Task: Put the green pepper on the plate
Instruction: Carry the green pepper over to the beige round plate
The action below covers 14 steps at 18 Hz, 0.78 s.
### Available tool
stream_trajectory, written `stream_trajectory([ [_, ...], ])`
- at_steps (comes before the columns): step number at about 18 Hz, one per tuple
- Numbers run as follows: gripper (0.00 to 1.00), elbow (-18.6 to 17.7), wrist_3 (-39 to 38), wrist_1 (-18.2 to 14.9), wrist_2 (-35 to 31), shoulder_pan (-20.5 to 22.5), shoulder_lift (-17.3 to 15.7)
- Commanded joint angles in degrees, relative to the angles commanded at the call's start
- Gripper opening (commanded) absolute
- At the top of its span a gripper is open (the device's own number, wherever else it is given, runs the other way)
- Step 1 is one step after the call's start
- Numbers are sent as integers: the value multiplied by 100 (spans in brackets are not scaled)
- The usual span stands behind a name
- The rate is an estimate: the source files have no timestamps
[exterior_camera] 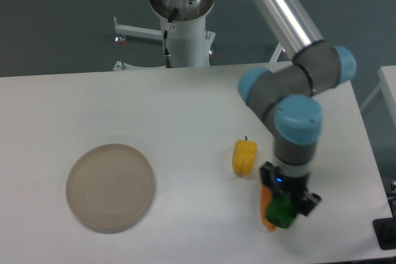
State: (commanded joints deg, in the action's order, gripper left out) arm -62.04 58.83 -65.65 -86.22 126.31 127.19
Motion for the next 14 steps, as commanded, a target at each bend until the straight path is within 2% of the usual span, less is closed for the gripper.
stream_trajectory([
  [4,37,-352,-1486,0,-61,-641,-325],
  [10,37,-967,-2972,61,-176,-1293,-616],
  [14,37,-1292,-3535,447,-202,-1705,-625],
])
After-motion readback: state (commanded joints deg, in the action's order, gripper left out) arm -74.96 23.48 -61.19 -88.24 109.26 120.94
